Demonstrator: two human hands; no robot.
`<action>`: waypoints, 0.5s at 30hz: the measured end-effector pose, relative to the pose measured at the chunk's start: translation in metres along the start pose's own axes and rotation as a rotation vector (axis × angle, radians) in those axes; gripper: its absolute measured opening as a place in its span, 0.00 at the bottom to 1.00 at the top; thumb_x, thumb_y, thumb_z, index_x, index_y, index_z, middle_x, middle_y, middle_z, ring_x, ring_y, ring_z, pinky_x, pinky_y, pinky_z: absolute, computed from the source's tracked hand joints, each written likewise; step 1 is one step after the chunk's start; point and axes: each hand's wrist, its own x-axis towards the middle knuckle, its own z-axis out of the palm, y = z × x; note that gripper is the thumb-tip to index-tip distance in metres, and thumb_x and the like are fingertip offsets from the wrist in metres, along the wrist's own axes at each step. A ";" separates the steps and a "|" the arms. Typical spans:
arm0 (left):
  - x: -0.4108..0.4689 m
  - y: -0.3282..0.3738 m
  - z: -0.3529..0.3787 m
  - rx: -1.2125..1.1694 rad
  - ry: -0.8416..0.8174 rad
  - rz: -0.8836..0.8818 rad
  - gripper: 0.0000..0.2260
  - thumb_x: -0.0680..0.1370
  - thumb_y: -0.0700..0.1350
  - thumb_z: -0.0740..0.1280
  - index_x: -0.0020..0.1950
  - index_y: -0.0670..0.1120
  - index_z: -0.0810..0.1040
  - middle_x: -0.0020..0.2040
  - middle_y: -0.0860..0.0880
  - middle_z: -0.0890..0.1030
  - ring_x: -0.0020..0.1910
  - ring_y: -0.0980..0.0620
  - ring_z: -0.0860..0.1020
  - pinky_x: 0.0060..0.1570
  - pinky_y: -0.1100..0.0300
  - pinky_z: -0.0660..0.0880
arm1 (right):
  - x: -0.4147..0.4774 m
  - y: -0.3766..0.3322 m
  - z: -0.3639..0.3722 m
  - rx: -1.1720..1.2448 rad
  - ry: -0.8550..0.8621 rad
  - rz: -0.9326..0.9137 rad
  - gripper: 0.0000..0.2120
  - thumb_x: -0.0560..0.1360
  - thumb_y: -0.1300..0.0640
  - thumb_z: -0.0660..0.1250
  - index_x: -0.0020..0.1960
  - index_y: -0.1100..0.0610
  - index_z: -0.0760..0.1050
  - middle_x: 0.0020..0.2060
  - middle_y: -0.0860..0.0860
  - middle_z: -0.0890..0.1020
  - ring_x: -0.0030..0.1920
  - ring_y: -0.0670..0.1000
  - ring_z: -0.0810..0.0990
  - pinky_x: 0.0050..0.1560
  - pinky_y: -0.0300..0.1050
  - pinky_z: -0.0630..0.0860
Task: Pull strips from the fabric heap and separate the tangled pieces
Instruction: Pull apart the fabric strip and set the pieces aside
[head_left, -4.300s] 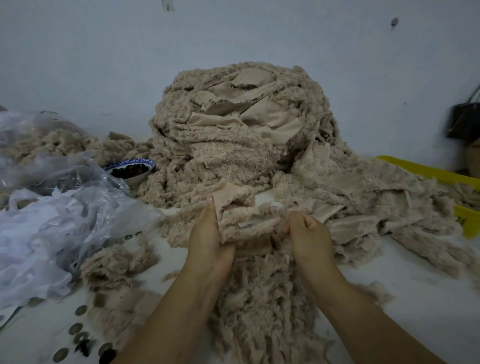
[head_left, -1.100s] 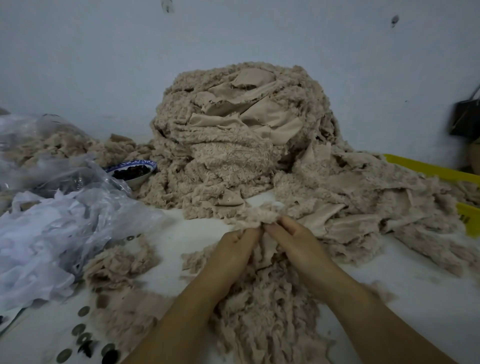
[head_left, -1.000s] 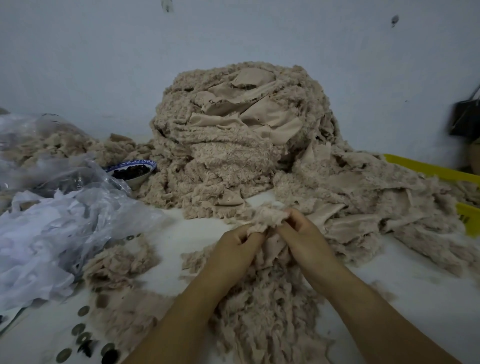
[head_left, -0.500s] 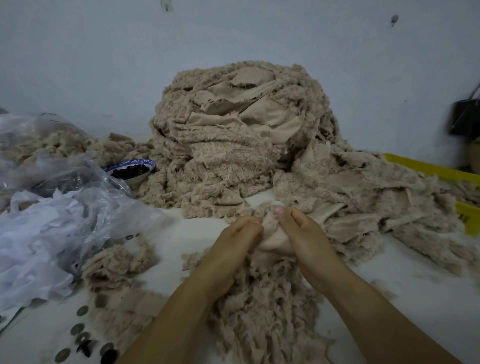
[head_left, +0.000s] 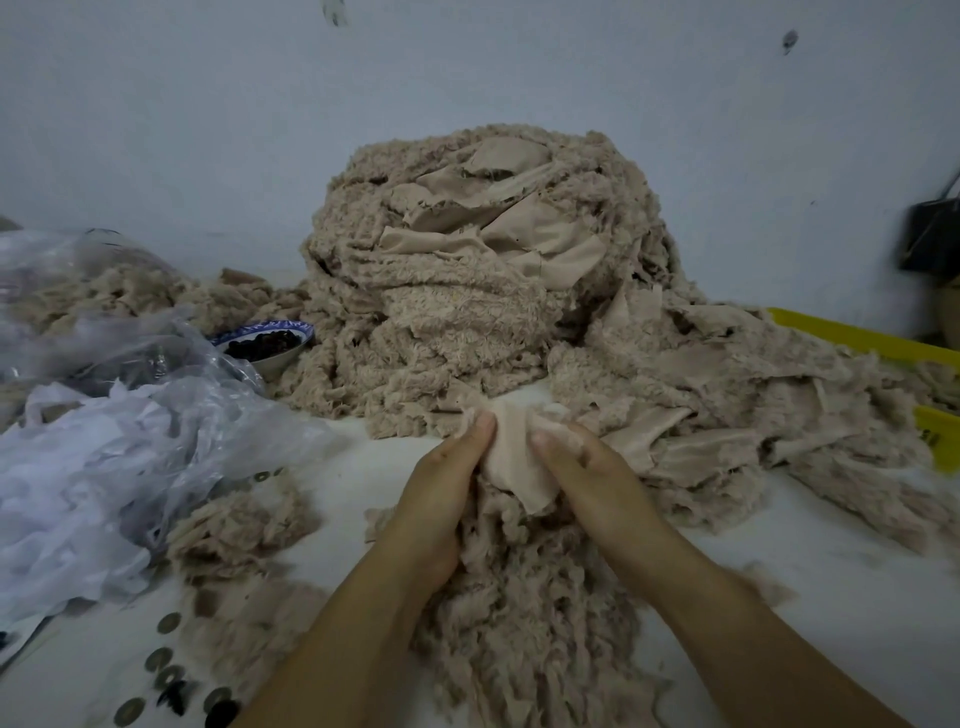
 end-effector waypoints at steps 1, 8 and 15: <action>0.000 0.000 0.001 -0.025 0.026 -0.004 0.17 0.79 0.57 0.66 0.54 0.47 0.87 0.54 0.42 0.86 0.53 0.46 0.85 0.45 0.60 0.81 | 0.001 -0.001 -0.001 0.021 0.065 0.002 0.11 0.79 0.42 0.64 0.53 0.45 0.81 0.50 0.43 0.86 0.50 0.42 0.84 0.54 0.45 0.79; 0.003 0.006 -0.004 -0.383 0.047 -0.139 0.26 0.81 0.60 0.60 0.63 0.41 0.82 0.60 0.39 0.83 0.58 0.41 0.83 0.58 0.47 0.79 | 0.004 -0.007 -0.014 0.178 0.265 0.056 0.19 0.80 0.41 0.61 0.40 0.52 0.80 0.32 0.50 0.80 0.35 0.50 0.78 0.38 0.42 0.77; 0.002 0.010 -0.007 -0.650 -0.127 -0.076 0.33 0.82 0.65 0.51 0.66 0.40 0.80 0.65 0.38 0.80 0.62 0.39 0.80 0.53 0.47 0.81 | -0.007 0.003 0.002 -0.189 -0.283 0.023 0.29 0.63 0.20 0.63 0.56 0.36 0.78 0.54 0.38 0.83 0.54 0.38 0.81 0.53 0.36 0.79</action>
